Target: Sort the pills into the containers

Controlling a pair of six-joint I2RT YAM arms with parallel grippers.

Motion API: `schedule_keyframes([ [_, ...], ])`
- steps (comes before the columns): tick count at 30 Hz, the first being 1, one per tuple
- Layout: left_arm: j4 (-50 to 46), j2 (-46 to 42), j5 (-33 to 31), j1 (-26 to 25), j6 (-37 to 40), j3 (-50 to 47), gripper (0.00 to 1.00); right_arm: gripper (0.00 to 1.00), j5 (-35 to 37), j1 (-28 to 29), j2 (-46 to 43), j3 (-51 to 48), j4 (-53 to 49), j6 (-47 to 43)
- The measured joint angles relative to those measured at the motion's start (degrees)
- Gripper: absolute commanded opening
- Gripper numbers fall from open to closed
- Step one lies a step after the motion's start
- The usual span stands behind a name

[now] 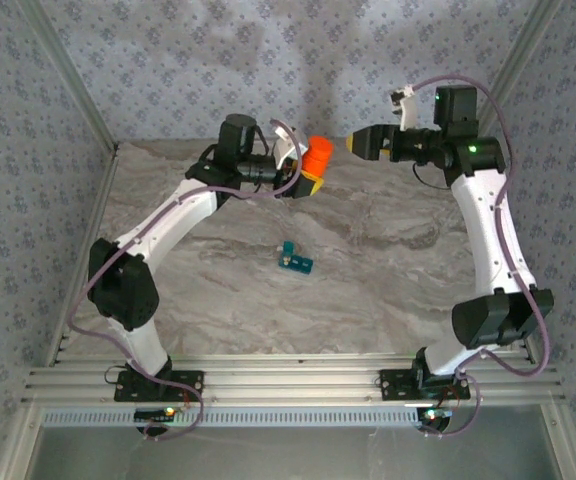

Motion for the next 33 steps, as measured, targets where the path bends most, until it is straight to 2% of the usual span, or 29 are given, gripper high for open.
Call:
schedule_keyframes([
  [8,-5.7,1.8,3.8,0.0,1.1,2.0,0.00,0.86,0.1,4.9,6.5,9.8,-9.4,-8.0],
  [15,-8.3,2.3,4.2,0.0,1.6,2.6,0.00,0.85,0.1,7.1,8.4,11.5,-12.7,-10.1],
  [23,-9.0,2.3,4.8,0.0,1.7,3.2,0.00,0.79,0.1,8.2,9.0,12.0,-13.9,-11.0],
  [28,-9.5,2.5,5.0,0.0,1.7,3.4,0.00,0.69,0.0,8.8,9.2,12.0,-13.9,-11.1],
  [33,-9.9,2.7,4.9,-0.1,1.7,3.4,0.00,0.52,-0.3,9.4,9.3,12.0,-14.1,-11.3],
])
